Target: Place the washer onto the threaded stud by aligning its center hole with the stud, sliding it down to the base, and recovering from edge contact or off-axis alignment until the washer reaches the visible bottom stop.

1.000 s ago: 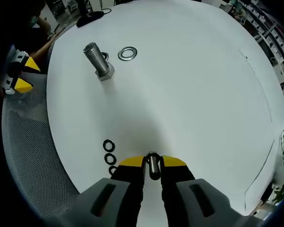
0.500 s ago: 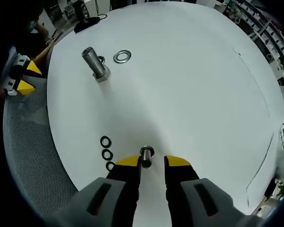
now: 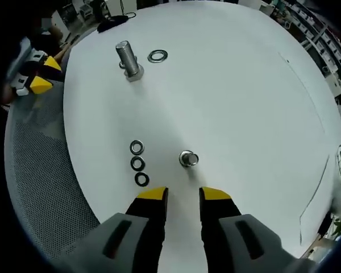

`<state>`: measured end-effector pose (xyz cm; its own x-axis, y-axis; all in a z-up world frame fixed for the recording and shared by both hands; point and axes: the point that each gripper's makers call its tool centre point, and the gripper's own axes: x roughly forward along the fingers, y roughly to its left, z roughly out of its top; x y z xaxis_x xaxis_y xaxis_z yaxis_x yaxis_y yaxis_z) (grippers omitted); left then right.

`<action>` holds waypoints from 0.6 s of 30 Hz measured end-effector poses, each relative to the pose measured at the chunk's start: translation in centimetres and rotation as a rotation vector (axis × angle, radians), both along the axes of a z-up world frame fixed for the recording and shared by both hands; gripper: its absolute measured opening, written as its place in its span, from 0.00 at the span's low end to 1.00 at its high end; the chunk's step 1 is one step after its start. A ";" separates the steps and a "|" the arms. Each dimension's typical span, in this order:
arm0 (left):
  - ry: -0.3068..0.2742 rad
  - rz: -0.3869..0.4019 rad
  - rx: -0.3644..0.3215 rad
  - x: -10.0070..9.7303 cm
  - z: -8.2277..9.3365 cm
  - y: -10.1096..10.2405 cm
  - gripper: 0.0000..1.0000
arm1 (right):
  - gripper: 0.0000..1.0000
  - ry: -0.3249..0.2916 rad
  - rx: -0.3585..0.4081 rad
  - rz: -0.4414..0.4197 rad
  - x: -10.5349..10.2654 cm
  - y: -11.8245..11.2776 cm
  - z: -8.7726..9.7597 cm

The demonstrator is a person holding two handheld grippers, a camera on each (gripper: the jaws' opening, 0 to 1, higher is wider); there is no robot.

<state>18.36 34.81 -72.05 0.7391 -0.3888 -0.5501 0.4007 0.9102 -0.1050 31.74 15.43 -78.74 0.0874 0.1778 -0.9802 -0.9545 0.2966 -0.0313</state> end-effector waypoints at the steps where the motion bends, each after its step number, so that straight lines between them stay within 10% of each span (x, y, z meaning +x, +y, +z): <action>1: 0.000 0.000 0.000 0.0 0.0 0.0 0.13 | 0.24 0.004 -0.001 0.000 -0.2 -0.1 -0.1; 18: -0.002 -0.002 0.000 0.0 0.0 0.1 0.13 | 0.29 0.054 0.028 0.048 -3.5 1.3 -0.4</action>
